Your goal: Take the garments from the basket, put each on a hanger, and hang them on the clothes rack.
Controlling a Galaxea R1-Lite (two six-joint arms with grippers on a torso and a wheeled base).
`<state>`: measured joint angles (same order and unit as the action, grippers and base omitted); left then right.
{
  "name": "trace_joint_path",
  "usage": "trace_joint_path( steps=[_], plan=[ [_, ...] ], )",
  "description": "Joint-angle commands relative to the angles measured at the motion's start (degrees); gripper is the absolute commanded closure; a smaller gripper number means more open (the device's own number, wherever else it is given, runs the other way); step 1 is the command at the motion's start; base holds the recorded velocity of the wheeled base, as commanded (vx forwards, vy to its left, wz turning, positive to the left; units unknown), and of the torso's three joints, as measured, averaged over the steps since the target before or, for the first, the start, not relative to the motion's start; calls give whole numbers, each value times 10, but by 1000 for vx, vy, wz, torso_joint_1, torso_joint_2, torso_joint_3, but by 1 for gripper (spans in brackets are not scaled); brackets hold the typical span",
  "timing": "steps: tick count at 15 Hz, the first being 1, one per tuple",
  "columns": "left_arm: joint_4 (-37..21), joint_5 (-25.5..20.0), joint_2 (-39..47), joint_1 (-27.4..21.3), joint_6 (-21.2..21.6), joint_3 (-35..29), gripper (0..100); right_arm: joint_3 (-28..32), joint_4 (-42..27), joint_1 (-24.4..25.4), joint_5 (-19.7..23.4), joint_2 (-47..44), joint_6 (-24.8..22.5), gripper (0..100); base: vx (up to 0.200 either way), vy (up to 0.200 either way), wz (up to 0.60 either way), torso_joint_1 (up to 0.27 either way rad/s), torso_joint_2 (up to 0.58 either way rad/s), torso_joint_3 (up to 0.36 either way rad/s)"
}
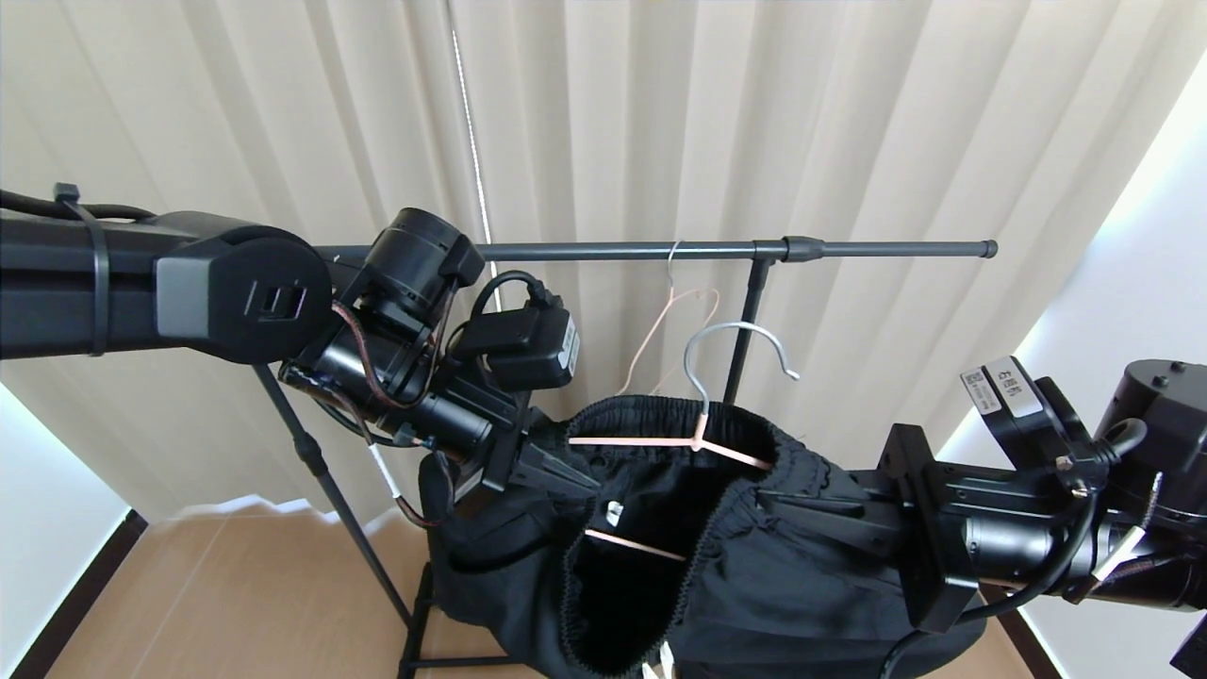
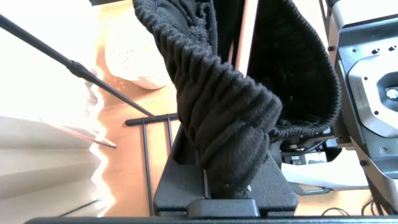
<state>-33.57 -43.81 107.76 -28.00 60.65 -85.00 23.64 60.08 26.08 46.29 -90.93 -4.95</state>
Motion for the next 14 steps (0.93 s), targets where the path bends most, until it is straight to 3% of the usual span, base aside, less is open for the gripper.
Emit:
trace_joint_path(
  steps=[1, 8, 9, 14],
  plan=[
    [-1, 0, -8, 0, 0, 5, 100, 0, 0, 0, -1, -3, -1, 100, 0, 0, 0, 0, 0, 0],
    [4, 0, -20, 4, -31, 6, 100, 4, 0, -1, -1, -21, -2, 100, 0, 0, 0, 0, 0, 0],
    [5, 0, -20, 7, -32, 6, 100, 7, 0, -1, -2, -22, -1, 0, 0, 0, 0, 0, 0, 0],
    [28, 0, -19, 22, -33, 9, 100, 15, 1, -23, -1, -28, 0, 0, 0, 0, 0, 0, 0, 0]
  ],
)
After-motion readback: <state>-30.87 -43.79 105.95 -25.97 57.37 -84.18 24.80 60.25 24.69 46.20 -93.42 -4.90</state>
